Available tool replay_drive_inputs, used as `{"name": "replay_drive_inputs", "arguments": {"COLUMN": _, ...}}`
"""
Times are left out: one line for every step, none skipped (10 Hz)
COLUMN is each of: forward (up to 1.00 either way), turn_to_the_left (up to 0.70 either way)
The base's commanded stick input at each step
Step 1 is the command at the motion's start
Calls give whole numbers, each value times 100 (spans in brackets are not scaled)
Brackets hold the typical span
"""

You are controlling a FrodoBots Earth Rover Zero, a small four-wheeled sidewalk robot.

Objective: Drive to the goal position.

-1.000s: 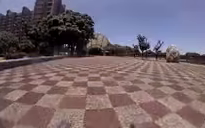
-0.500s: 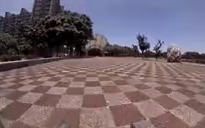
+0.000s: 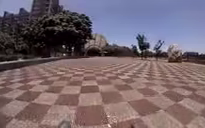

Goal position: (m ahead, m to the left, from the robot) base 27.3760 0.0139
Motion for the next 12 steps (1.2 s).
{"name": "replay_drive_inputs", "arguments": {"forward": 70, "turn_to_the_left": 0}}
{"name": "replay_drive_inputs", "arguments": {"forward": 70, "turn_to_the_left": 0}}
{"name": "replay_drive_inputs", "arguments": {"forward": 70, "turn_to_the_left": 0}}
{"name": "replay_drive_inputs", "arguments": {"forward": 70, "turn_to_the_left": 0}}
{"name": "replay_drive_inputs", "arguments": {"forward": 70, "turn_to_the_left": 0}}
{"name": "replay_drive_inputs", "arguments": {"forward": 70, "turn_to_the_left": 0}}
{"name": "replay_drive_inputs", "arguments": {"forward": 70, "turn_to_the_left": 0}}
{"name": "replay_drive_inputs", "arguments": {"forward": 70, "turn_to_the_left": 0}}
{"name": "replay_drive_inputs", "arguments": {"forward": 70, "turn_to_the_left": 0}}
{"name": "replay_drive_inputs", "arguments": {"forward": 70, "turn_to_the_left": 0}}
{"name": "replay_drive_inputs", "arguments": {"forward": 70, "turn_to_the_left": 0}}
{"name": "replay_drive_inputs", "arguments": {"forward": 70, "turn_to_the_left": 0}}
